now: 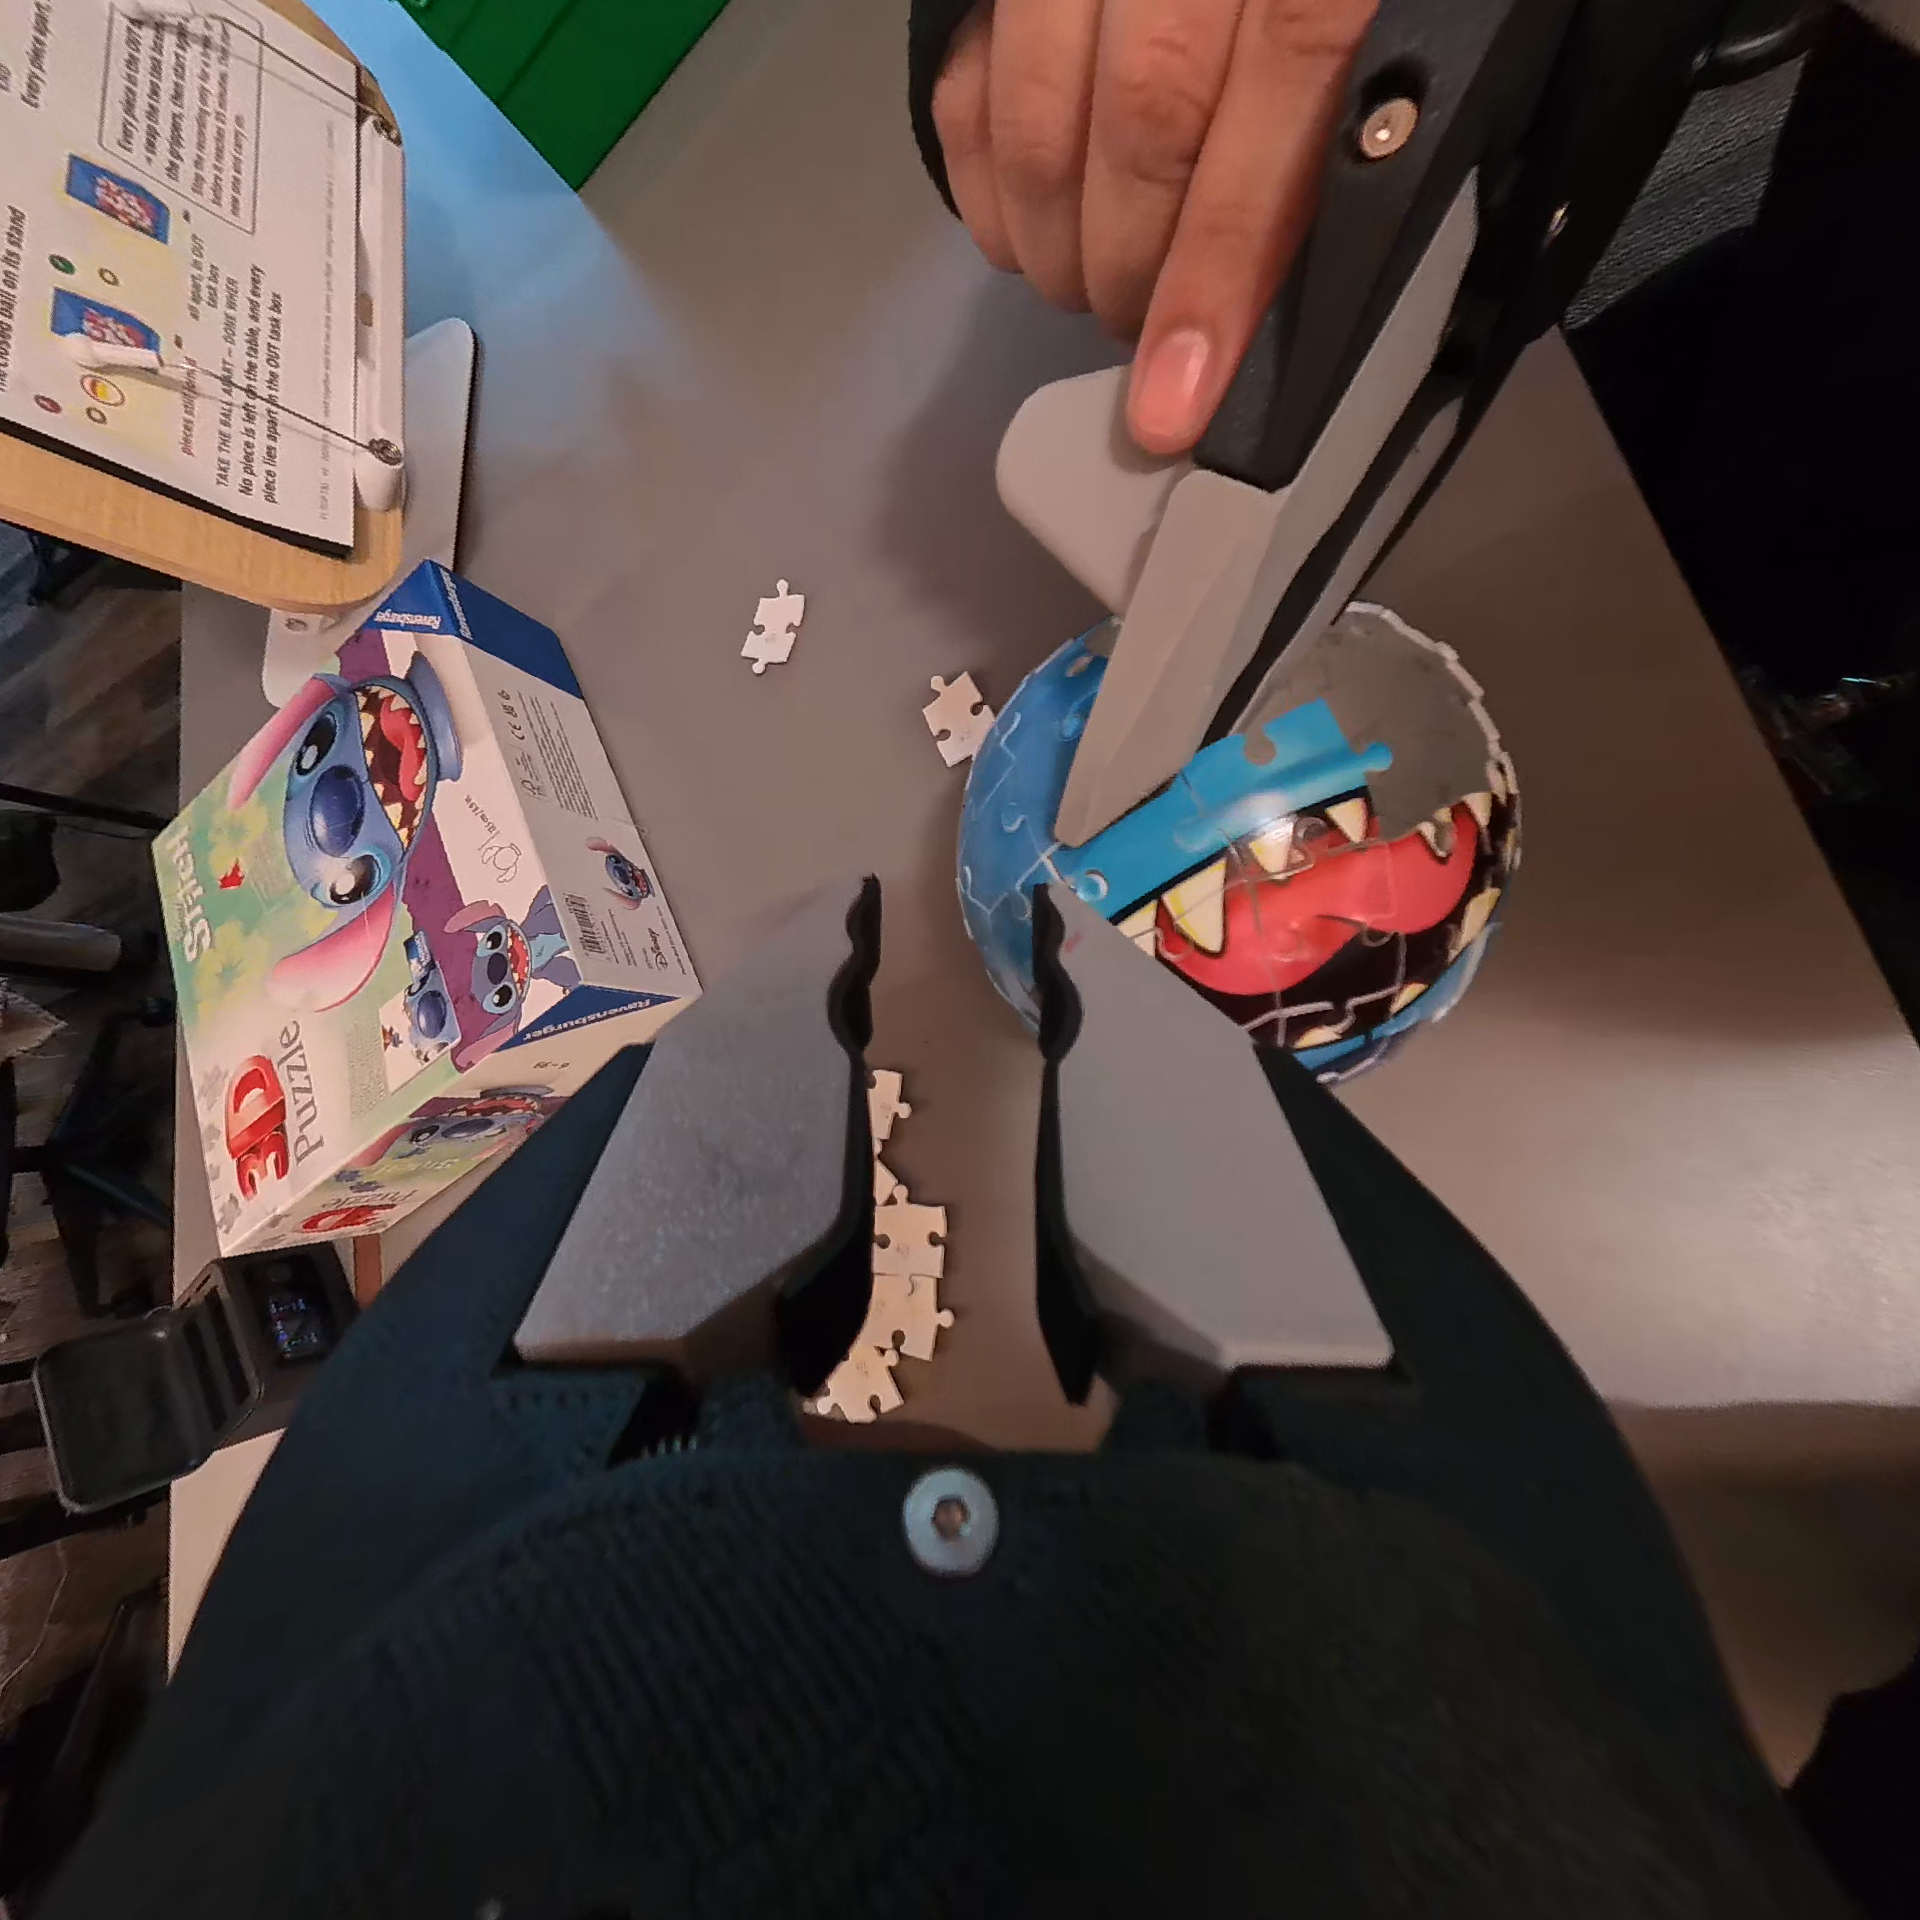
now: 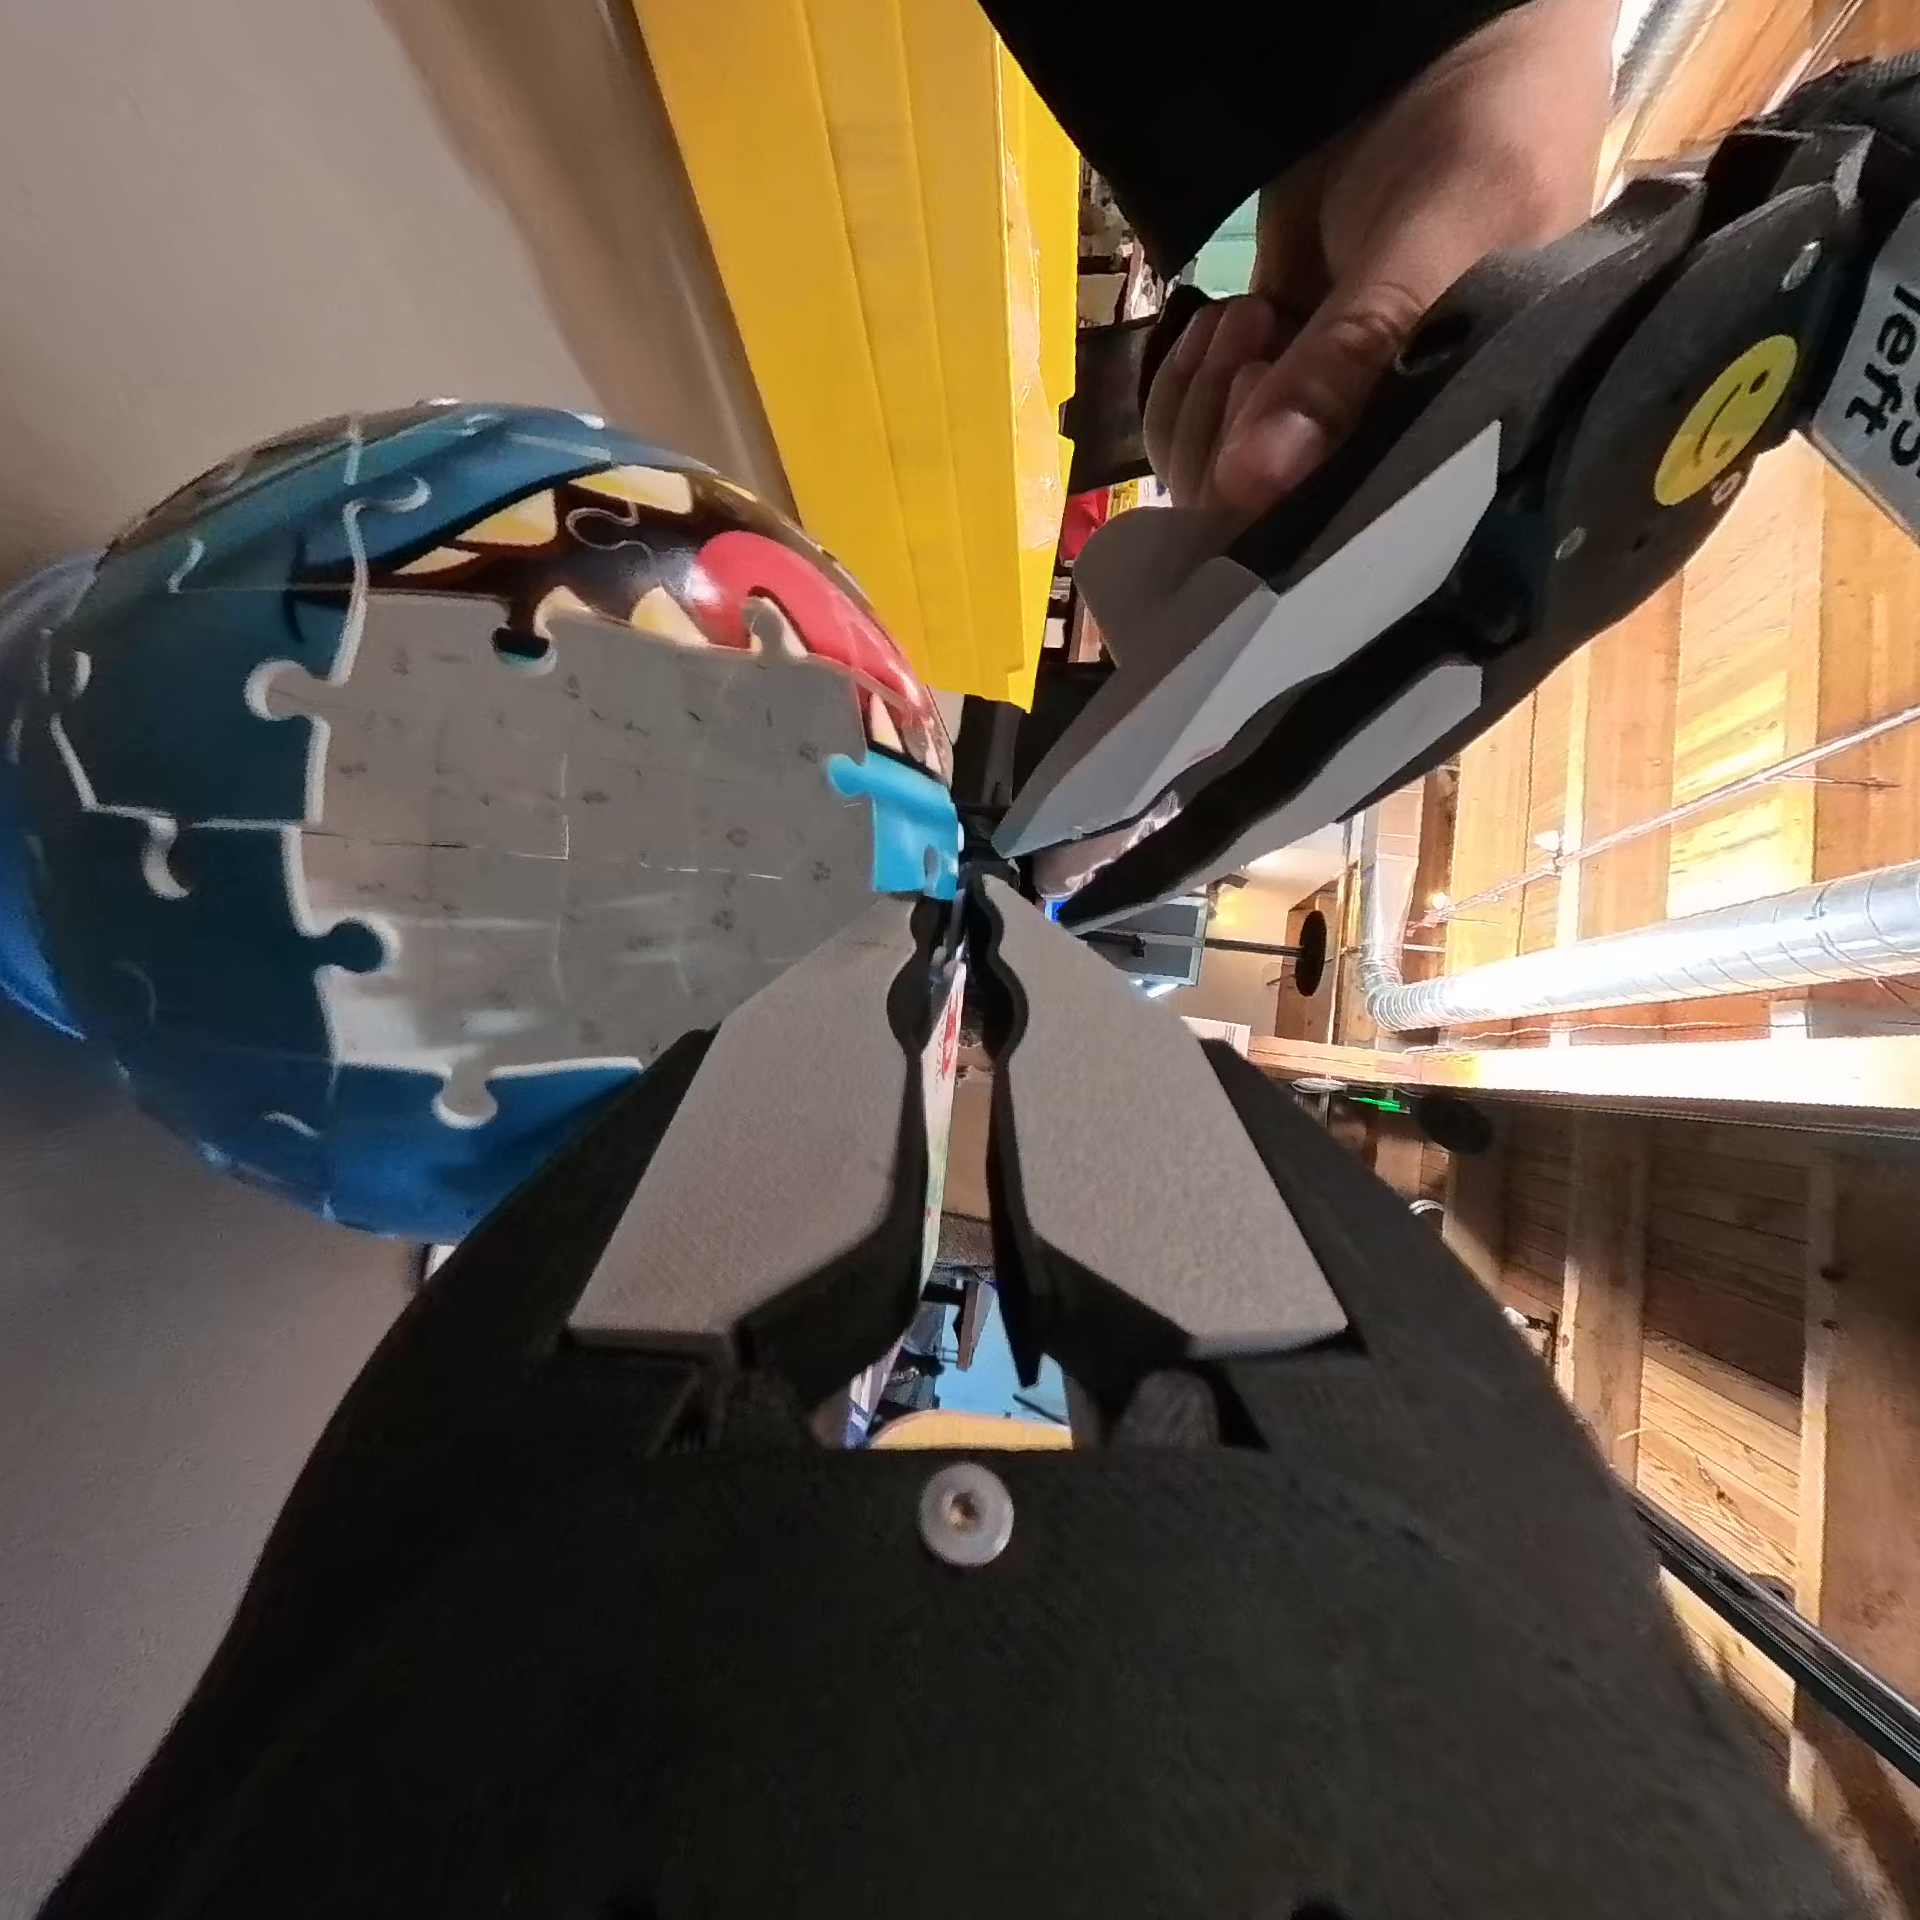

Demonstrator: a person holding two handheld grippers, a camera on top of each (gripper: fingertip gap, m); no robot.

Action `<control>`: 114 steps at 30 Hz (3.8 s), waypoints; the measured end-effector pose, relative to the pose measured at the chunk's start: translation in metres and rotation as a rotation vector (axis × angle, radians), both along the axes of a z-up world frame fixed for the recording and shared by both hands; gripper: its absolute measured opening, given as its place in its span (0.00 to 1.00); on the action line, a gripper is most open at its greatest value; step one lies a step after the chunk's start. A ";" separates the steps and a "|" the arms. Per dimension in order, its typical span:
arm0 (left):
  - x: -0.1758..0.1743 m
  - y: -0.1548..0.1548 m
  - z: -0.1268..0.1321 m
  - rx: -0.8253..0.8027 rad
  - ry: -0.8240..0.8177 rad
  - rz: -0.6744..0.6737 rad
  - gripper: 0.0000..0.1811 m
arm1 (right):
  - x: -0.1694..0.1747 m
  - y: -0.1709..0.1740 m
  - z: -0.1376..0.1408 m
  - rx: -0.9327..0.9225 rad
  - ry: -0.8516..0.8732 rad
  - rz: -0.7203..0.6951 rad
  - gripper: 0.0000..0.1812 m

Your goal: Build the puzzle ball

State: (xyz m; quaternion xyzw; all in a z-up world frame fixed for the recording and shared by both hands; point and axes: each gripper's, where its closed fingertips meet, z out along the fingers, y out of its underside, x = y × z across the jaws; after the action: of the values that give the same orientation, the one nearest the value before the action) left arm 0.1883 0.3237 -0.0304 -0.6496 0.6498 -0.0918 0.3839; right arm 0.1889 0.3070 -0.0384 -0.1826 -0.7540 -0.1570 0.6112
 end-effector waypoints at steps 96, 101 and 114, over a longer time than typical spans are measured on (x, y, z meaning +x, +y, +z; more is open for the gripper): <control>-0.114 0.038 0.005 0.121 -0.601 0.997 0.22 | 0.107 0.149 -0.038 -1.367 0.483 -0.177 0.27; -0.110 0.048 -0.011 0.185 -0.534 1.004 0.21 | 0.110 0.157 -0.060 -1.478 0.435 -0.221 0.29; -0.111 0.062 -0.060 0.054 -0.470 1.029 0.21 | 0.103 0.142 -0.073 -1.407 0.389 -0.250 0.28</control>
State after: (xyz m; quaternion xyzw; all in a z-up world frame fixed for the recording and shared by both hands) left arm 0.0769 0.3856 -0.0908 -0.8346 0.1486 -0.0185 0.5302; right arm 0.2917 0.4491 -0.1119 -0.6401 -0.5282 0.3302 0.4498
